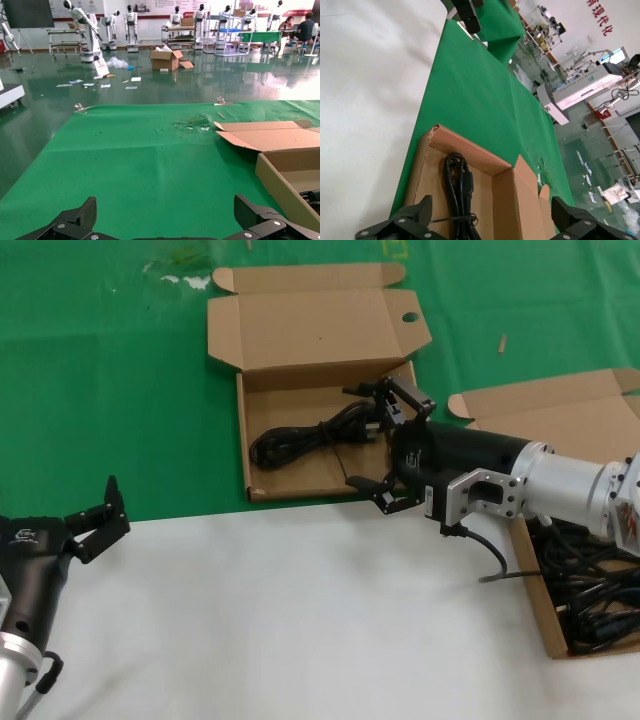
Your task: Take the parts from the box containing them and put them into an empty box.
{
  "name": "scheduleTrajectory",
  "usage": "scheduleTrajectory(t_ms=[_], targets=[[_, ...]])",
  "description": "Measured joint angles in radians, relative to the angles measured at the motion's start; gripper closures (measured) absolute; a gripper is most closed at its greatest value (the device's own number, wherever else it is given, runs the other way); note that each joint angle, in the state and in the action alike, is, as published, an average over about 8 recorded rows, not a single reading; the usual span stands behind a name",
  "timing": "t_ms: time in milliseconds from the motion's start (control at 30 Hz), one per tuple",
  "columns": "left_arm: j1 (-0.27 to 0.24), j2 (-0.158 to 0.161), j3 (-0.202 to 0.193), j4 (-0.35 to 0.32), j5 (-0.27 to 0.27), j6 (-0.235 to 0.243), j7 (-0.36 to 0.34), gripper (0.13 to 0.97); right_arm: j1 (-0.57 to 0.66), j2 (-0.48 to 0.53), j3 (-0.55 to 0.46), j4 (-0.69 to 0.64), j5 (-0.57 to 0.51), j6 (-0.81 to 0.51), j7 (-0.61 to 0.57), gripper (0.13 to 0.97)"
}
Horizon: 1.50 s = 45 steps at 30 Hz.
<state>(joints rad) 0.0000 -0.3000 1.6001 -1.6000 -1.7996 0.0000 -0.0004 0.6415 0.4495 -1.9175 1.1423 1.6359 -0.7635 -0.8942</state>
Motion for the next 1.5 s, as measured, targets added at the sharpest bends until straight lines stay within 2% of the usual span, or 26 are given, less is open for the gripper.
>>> scheduleTrajectory(t_ms=[233, 533, 1067, 1500], targets=[[0.000, 0.000, 0.000, 0.000, 0.000, 0.000, 0.000, 0.132, 0.000, 0.000, 0.000, 0.000, 0.000, 0.000, 0.000, 0.232], [0.000, 0.000, 0.000, 0.000, 0.000, 0.000, 0.000, 0.132, 0.000, 0.000, 0.000, 0.000, 0.000, 0.000, 0.000, 0.148], [0.000, 0.000, 0.000, 0.000, 0.000, 0.000, 0.000, 0.132, -0.005, -0.001, 0.002, 0.003, 0.001, 0.006, 0.007, 0.129], [0.000, 0.000, 0.000, 0.000, 0.000, 0.000, 0.000, 0.132, -0.089, -0.021, 0.044, 0.063, 0.023, 0.105, 0.123, 0.129]])
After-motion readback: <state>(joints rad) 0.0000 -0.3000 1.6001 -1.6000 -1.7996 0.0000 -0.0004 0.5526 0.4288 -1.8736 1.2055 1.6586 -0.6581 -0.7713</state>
